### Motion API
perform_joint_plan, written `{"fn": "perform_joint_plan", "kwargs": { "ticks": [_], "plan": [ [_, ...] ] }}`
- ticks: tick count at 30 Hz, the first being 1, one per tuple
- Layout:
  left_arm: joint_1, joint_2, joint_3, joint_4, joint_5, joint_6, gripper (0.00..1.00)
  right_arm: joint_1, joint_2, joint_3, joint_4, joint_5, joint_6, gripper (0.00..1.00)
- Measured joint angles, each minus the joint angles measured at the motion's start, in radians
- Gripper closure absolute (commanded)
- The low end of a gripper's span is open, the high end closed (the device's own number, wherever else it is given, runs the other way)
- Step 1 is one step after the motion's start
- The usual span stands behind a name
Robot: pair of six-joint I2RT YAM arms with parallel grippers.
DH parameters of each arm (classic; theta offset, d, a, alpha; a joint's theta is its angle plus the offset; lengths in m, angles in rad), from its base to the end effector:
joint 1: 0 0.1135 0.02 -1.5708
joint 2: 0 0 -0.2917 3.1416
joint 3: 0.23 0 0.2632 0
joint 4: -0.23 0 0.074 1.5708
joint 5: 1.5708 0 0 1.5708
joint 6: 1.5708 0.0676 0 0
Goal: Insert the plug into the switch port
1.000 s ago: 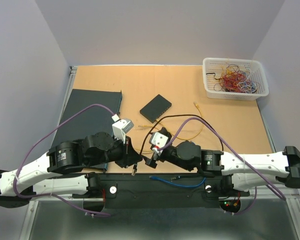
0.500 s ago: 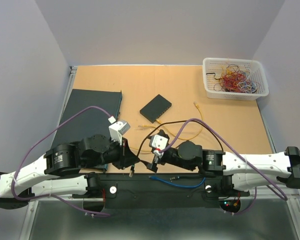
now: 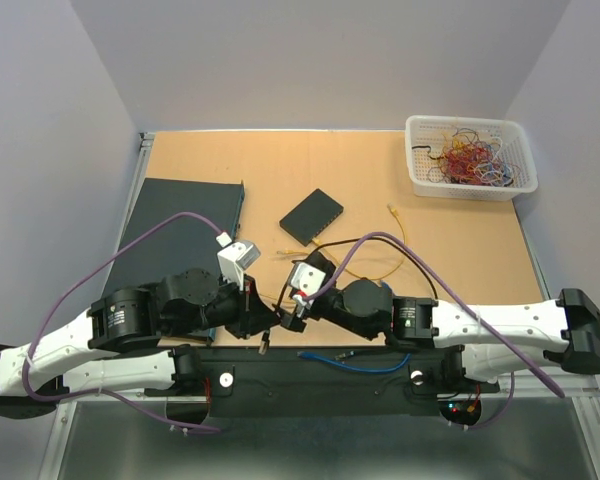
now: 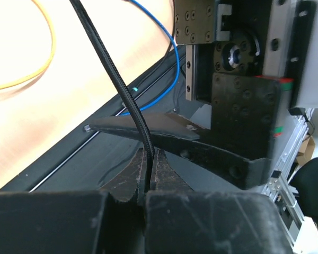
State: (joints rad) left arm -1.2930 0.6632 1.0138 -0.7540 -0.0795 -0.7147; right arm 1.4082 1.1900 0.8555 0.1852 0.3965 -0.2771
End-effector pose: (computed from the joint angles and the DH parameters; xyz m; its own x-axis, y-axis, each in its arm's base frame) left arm 0.0436 -0.1334 0.3820 -0.6964 0.0599 -0.7151 0.6384 0.5069 -0.5792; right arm 0.0757 0.2999 0.3366 0.2089 -0.2851 -0.9354 -0.8226 0.4660 -0.3258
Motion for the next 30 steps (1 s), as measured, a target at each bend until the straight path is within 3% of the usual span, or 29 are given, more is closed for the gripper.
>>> {"fn": "perform_joint_plan", "kwargs": {
  "ticks": [3, 6, 8, 9, 11, 12, 17, 22, 23, 24, 27, 29, 30],
  "plan": [
    [0.000, 0.000, -0.005, 0.014, 0.005, 0.000, 1.00, 0.000, -0.018, -0.007, 0.042, 0.001, -0.017, 0.12],
    [0.001, 0.001, -0.006, 0.025, 0.011, 0.000, 1.00, 0.000, -0.040, -0.037, 0.084, -0.003, -0.025, 0.39],
    [0.001, 0.001, -0.006, 0.032, 0.015, 0.000, 1.00, 0.000, -0.042, -0.043, 0.094, -0.015, -0.032, 0.52],
    [0.002, 0.001, -0.006, 0.034, 0.016, 0.000, 1.00, 0.000, -0.042, -0.046, 0.099, -0.021, -0.035, 0.66],
    [0.002, 0.000, -0.006, 0.035, 0.020, 0.000, 1.00, 0.000, -0.041, -0.050, 0.103, -0.039, -0.046, 0.81],
    [0.002, 0.000, -0.006, 0.037, 0.019, 0.000, 1.00, 0.000, -0.040, -0.052, 0.103, -0.053, -0.045, 0.99],
    [0.004, -0.005, -0.010, 0.053, 0.024, 0.000, 1.00, -0.001, -0.017, -0.053, 0.109, -0.095, -0.036, 1.00],
    [0.004, -0.006, -0.013, 0.037, 0.019, -0.003, 0.87, -0.002, 0.003, -0.054, 0.122, -0.101, -0.017, 1.00],
    [0.005, -0.008, -0.013, 0.037, 0.019, -0.006, 0.81, -0.002, 0.004, -0.055, 0.124, -0.101, -0.011, 1.00],
    [0.004, -0.012, -0.014, 0.038, 0.018, -0.009, 0.64, -0.002, 0.004, -0.061, 0.137, -0.100, -0.005, 1.00],
    [0.004, -0.030, -0.018, 0.043, 0.008, -0.011, 0.40, -0.002, 0.003, -0.086, 0.170, -0.096, 0.022, 1.00],
    [0.004, -0.039, -0.018, 0.046, -0.001, -0.010, 0.36, -0.001, 0.003, -0.099, 0.180, -0.082, 0.036, 1.00],
    [0.004, -0.041, -0.017, 0.046, -0.008, -0.014, 0.28, 0.000, 0.003, -0.103, 0.179, -0.064, 0.044, 1.00]
  ]
}}
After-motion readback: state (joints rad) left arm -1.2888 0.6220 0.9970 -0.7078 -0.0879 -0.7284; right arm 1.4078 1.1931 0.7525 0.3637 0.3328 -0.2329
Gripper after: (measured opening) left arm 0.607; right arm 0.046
